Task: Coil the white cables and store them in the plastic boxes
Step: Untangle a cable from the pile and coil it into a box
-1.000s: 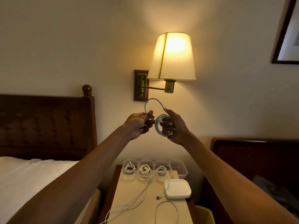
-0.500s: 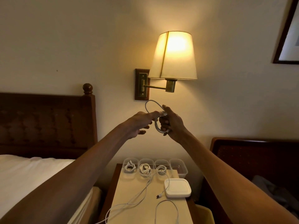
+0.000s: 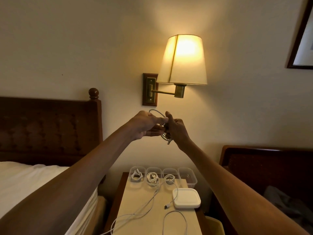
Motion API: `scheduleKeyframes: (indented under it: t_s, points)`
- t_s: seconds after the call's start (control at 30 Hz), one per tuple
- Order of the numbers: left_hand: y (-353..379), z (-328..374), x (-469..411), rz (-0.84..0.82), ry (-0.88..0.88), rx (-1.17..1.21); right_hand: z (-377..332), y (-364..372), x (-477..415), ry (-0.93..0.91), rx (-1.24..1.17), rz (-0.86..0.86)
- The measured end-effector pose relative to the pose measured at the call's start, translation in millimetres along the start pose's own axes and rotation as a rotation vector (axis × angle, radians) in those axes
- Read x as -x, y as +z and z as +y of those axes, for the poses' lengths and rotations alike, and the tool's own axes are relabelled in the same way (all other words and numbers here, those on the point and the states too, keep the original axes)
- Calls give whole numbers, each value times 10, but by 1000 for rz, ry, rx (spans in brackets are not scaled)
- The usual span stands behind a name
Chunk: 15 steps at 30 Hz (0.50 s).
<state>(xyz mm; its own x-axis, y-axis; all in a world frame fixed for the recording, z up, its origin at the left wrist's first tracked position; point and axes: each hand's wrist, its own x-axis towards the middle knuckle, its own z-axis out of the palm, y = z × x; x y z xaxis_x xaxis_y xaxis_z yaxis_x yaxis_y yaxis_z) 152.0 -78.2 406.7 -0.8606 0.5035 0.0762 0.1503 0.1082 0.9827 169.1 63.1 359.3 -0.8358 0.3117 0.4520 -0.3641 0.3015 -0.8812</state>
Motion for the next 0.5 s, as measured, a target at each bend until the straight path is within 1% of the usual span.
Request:
scheduleKeyframes:
  t_s: [0.1, 0.17, 0.23, 0.3, 0.43, 0.5]
  points:
    - [-39, -6, 8, -20, 22, -21, -5, 2, -5, -20, -32, -3]
    - [-117, -30, 38, -62, 9, -111, -10, -62, -27, -14, -40, 46]
    - [-240, -41, 74, -94, 8, -289, -2, -156, -70, 30, -81, 94]
    - [-373, -27, 104, -100, 53, -495, 15, -237, -113, 82, -146, 142]
    - [-557, 20, 125, -22, 185, -779, 1, -298, -153, 184, -244, 201]
    - [-638, 9, 91, 107, 291, -970, -31, -302, -149, 222, -322, 217]
